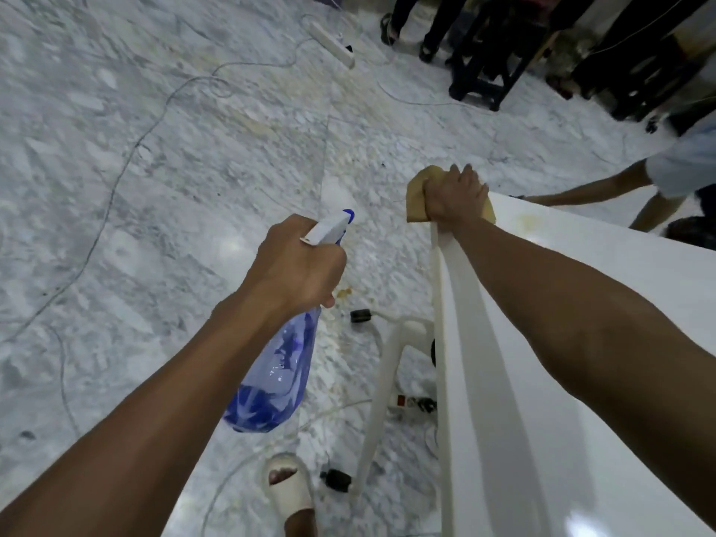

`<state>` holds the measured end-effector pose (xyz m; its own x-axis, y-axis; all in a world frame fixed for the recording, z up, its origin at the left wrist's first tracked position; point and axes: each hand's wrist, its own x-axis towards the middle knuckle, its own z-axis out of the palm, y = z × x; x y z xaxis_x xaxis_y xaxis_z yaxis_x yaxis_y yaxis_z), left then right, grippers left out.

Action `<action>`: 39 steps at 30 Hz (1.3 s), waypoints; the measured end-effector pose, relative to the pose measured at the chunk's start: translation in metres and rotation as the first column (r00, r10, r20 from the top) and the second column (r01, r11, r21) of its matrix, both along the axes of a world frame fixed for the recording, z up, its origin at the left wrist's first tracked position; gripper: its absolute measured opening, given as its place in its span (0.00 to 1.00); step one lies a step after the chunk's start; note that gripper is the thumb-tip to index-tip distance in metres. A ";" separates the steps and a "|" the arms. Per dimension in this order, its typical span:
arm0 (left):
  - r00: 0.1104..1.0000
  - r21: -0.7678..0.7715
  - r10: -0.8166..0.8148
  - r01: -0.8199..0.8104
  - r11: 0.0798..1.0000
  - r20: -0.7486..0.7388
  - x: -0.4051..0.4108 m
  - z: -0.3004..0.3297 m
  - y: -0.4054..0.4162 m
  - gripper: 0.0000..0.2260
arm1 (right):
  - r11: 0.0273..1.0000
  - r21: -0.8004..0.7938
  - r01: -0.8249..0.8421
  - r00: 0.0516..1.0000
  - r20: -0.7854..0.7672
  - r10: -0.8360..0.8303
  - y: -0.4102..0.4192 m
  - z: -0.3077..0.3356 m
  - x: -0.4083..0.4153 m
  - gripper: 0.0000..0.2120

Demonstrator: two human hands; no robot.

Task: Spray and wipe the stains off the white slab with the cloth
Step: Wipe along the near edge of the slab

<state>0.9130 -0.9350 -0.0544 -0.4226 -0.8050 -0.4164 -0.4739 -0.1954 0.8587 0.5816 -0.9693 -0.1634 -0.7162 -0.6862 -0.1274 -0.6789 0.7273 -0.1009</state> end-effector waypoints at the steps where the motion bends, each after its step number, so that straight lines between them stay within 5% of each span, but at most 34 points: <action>1: 1.000 -0.009 -0.007 0.007 1.000 -0.012 -0.001 -0.004 0.002 0.13 | 1.000 -0.001 -0.004 1.000 -0.005 0.004 0.001 -0.001 0.000 0.34; 9: 0.995 -0.021 -0.055 0.053 0.998 -0.085 0.002 -0.018 0.046 0.19 | 0.999 0.034 -0.010 1.000 0.005 0.010 0.011 0.001 0.007 0.37; 13: 0.994 -0.007 -0.066 0.066 0.998 -0.092 0.008 -0.023 0.077 0.12 | 1.000 0.013 -0.022 1.000 -0.018 0.022 0.032 -0.002 0.018 0.37; 28: 0.987 0.056 -0.116 0.123 0.991 -0.109 0.064 -0.031 0.198 0.16 | 0.996 0.056 -0.068 0.996 -0.047 0.071 0.170 0.007 0.100 0.35; 39: 0.987 0.084 -0.149 0.154 0.985 -0.063 0.090 -0.045 0.277 0.03 | 0.994 0.044 -0.095 0.995 -0.002 0.095 0.277 0.015 0.164 0.35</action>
<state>1.0026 -0.6576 -0.0993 -0.5615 -0.6912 -0.4549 -0.4549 -0.2014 0.8675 0.7453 -0.6926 -0.1483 -0.6485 -0.7451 -0.1560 -0.7456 0.6630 -0.0671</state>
